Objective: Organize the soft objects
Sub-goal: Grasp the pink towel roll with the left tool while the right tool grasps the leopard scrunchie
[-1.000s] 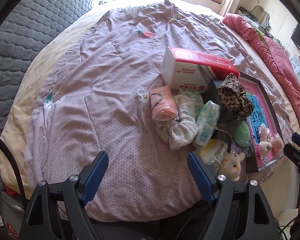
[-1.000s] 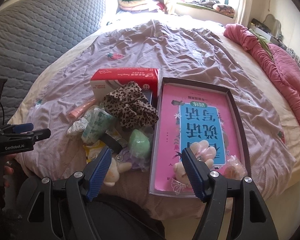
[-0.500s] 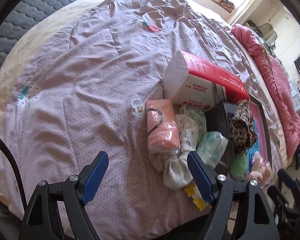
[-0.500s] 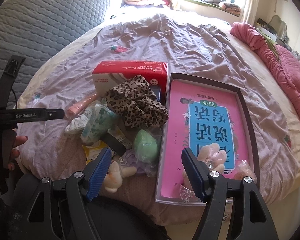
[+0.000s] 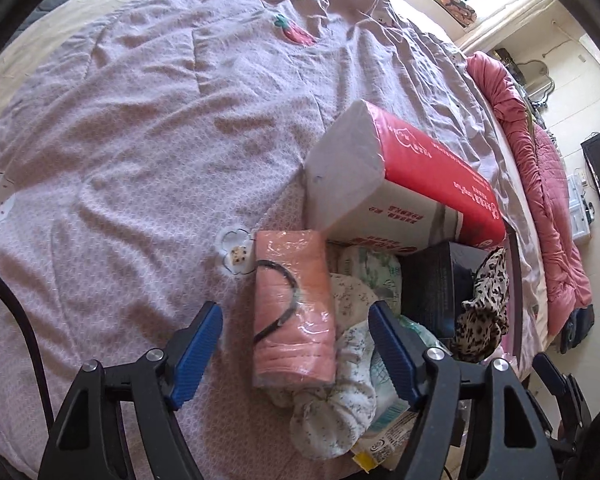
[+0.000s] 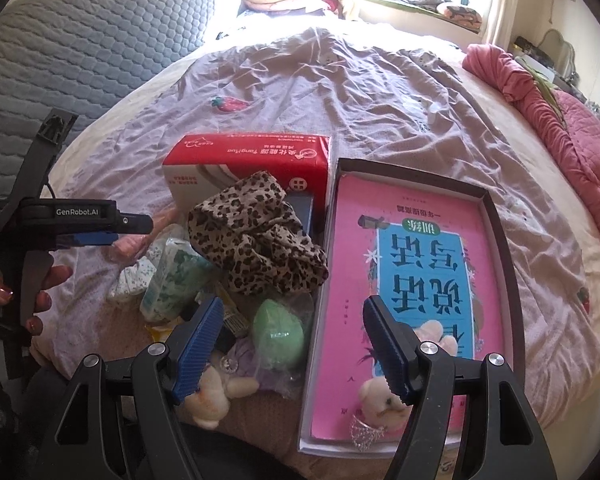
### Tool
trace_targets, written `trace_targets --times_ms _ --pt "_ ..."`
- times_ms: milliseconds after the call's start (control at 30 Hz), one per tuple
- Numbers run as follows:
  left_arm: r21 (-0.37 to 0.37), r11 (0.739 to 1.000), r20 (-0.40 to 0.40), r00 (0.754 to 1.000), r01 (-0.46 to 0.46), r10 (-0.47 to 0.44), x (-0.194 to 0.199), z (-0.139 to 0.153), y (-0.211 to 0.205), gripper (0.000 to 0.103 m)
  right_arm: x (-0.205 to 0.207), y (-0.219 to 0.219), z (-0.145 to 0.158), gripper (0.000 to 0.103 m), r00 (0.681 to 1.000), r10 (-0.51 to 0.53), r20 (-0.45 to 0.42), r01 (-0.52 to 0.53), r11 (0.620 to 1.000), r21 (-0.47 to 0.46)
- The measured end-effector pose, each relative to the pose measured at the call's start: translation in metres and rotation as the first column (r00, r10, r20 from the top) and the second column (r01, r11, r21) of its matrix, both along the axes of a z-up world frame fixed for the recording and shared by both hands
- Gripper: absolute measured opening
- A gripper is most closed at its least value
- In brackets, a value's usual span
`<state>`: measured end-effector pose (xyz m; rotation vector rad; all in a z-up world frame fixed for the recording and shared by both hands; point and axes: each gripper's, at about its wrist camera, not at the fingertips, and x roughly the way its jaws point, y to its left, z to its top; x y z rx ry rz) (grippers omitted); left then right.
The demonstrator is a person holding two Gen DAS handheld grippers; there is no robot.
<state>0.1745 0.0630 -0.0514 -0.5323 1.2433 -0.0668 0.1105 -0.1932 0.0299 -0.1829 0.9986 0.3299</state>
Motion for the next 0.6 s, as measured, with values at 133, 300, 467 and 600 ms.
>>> trace_targets --times_ms 133,300,467,600 --pt "-0.031 1.0 -0.015 1.0 0.0 -0.001 0.004 -0.006 -0.001 0.07 0.015 0.011 -0.008 0.074 1.0 0.026 -0.014 -0.026 1.0 0.002" --pt "-0.048 0.999 -0.012 1.0 0.003 -0.003 0.007 -0.007 0.0 0.067 0.031 0.022 -0.018 0.074 0.998 0.055 -0.025 -0.055 0.998 -0.007" --pt "-0.087 0.996 -0.023 1.0 -0.002 0.0 0.009 -0.012 0.003 0.058 0.045 0.034 -0.023 0.074 0.996 0.093 -0.011 -0.094 0.995 -0.021" --pt "-0.083 0.997 -0.022 1.0 -0.001 -0.001 0.008 -0.016 0.005 0.057 0.055 0.04 -0.032 0.074 0.994 0.109 -0.024 -0.11 0.994 -0.026"
